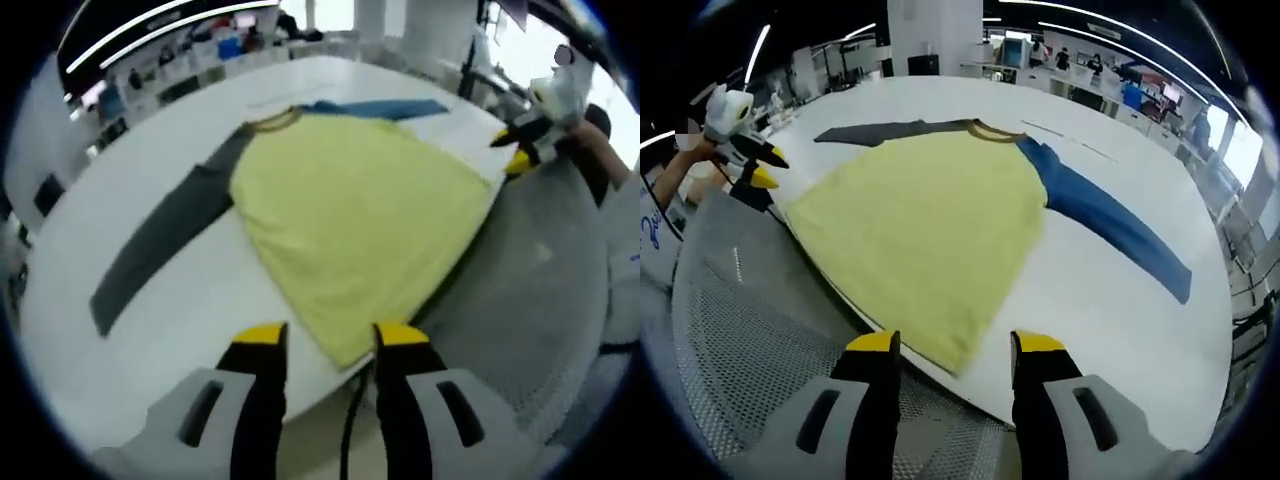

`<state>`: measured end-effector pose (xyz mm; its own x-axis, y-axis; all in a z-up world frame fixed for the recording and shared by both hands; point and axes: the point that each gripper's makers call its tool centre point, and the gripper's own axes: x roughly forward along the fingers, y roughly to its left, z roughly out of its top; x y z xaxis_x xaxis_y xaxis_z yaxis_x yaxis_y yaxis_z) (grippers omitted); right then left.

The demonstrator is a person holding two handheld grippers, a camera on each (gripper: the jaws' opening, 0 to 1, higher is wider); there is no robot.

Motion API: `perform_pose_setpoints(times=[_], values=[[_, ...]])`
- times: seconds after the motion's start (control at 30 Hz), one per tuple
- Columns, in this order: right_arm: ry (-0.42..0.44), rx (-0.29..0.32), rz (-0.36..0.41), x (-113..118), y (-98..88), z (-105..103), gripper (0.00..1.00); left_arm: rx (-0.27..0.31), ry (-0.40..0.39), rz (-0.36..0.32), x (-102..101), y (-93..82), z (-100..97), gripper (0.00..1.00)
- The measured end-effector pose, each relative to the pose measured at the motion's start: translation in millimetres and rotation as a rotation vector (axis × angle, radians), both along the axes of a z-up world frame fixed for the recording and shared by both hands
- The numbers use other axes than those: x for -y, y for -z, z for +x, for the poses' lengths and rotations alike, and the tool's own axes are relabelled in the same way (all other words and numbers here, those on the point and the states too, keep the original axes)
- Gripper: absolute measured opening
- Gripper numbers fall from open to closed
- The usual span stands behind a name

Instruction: Fold the garment on the visible template until the final outline fits inside the template.

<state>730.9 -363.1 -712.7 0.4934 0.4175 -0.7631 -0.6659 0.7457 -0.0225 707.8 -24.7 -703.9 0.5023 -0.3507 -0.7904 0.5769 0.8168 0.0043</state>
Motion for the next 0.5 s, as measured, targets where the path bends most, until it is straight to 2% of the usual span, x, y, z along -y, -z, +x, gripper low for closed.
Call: perform_pose_setpoints(times=[0.27, 0.5], values=[[-0.010, 0.044, 0.009, -2, -16.6, -4, 0.52, 0.087, 0.020, -0.056, 12, -28.9, 5.3, 0.43], [-0.026, 0.128, 0.056, -17, -48.2, -5, 0.56, 0.129, 0.041, -0.029, 11, -49.6, 2.9, 0.47]])
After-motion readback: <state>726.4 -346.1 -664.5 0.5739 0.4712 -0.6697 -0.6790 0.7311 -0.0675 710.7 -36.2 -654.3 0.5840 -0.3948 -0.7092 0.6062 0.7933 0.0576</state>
